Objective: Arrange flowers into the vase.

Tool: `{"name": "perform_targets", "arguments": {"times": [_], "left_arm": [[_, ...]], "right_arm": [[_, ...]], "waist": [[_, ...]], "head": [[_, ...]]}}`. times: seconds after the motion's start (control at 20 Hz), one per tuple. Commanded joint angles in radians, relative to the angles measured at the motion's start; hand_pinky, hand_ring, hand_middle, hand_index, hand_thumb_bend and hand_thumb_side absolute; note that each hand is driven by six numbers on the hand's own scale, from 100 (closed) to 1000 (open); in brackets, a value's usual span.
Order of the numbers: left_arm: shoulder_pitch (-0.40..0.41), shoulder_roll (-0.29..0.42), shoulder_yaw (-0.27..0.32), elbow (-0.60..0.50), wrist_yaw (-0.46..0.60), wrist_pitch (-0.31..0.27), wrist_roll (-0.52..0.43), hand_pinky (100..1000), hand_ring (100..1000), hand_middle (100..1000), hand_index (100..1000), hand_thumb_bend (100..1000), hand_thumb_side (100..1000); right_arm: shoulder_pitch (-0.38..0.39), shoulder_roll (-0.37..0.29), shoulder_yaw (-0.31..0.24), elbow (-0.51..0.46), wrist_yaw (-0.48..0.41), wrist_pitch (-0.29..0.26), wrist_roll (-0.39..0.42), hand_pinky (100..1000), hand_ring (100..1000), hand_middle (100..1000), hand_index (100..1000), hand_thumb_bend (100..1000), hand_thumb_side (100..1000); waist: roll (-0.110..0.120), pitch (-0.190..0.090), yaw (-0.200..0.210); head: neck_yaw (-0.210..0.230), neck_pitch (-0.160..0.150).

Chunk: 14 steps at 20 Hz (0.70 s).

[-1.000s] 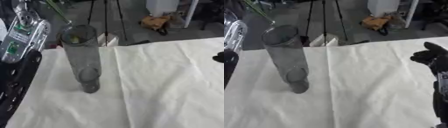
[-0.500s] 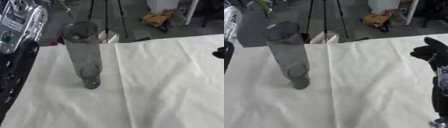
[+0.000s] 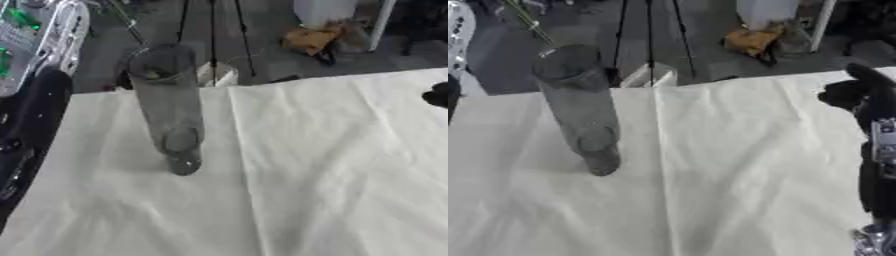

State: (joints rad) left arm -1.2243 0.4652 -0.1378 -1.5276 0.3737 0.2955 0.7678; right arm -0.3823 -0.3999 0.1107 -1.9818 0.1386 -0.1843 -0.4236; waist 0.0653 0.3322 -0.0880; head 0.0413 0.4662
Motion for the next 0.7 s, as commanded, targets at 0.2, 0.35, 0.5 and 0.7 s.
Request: {"name": "perform_targets", "arguments": {"times": [0.2,0.35,0.5,0.7], "left_arm": [[-0.012,0.009,0.000,-0.033,0.025,0.031,0.022,100,100,100,100,188,548],[-0.010,0.006,-0.002,-0.043,0.030,0.025,0.027,100,100,100,100,188,549],[-0.008,0.004,-0.005,-0.051,0.034,0.017,0.027,100,100,100,100,187,549],[-0.005,0.003,-0.007,-0.054,0.035,0.019,0.029,100,100,100,100,187,548]], "right_arm": [[-0.006,-0.016,-0.012,-0.018,-0.009,0.004,-0.003,718,654,619,834,100,1000],[-0.006,-0.015,-0.012,-0.018,-0.010,0.004,-0.003,718,654,619,834,100,1000],[-0.005,-0.014,-0.013,-0.018,-0.010,0.005,-0.003,718,654,619,834,100,1000],[-0.004,-0.013,-0.013,-0.018,-0.010,0.005,-0.004,717,654,619,834,100,1000]], "waist": [[0.009,-0.049,0.005],[0.009,-0.053,0.006],[0.008,-0.055,0.006],[0.008,-0.056,0.006]], "head": [[-0.006,0.011],[-0.007,0.010],[-0.007,0.007],[-0.007,0.008]]}}
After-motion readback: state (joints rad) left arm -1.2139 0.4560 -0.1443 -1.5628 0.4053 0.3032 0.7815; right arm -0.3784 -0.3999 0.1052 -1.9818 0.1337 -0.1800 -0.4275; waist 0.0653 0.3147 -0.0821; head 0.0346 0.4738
